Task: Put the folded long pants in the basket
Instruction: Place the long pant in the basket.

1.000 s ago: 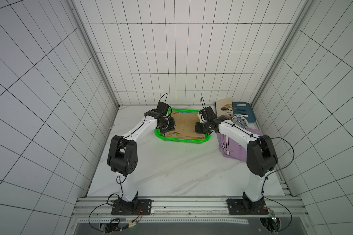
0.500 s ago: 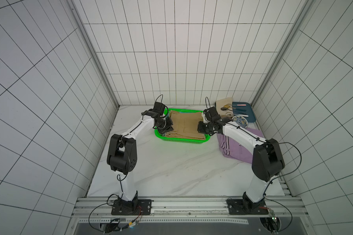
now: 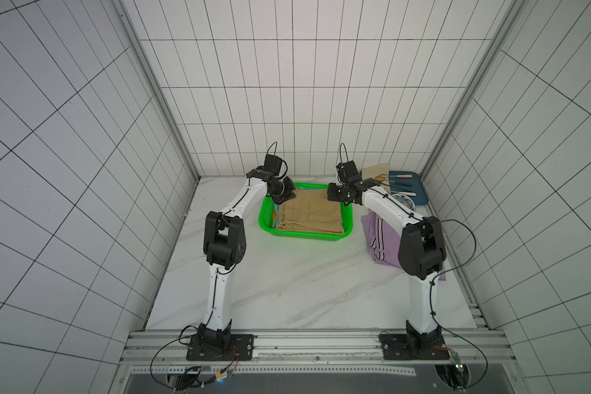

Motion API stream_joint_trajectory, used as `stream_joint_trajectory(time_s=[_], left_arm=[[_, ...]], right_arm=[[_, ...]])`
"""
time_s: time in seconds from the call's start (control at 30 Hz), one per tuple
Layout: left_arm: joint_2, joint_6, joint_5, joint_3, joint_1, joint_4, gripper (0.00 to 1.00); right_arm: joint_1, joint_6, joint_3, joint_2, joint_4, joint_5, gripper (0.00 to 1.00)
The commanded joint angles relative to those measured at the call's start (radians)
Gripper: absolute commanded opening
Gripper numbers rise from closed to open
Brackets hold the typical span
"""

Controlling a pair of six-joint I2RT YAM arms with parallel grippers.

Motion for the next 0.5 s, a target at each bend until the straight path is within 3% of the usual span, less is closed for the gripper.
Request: stream_joint_trajectory(time_s=[0.0, 0.23, 0.37, 0.43, 0.47], left_arm=[[0.096, 0.02, 0.013, 0.039, 0.047, -0.065, 0.0], [0.107, 0.02, 0.043, 0.031, 0.08, -0.079, 0.0], [-0.029, 0.027, 0.025, -0.017, 0.051, -0.078, 0.0], [-0.133, 0.038, -0.002, -0.052, 0.025, -0.091, 0.0], [-0.186, 0.042, -0.019, -0.073, 0.013, -0.099, 0.1]], right_arm=[[-0.02, -0.006, 0.036, 0.088, -0.063, 0.014, 0.1], [-0.03, -0.01, 0.055, 0.077, -0.111, 0.028, 0.1], [-0.03, -0.01, 0.033, -0.046, -0.109, 0.015, 0.18], [-0.028, -0.003, 0.001, -0.142, -0.106, 0.003, 0.28], [-0.029, 0.003, -0.027, -0.194, -0.095, -0.001, 0.32]])
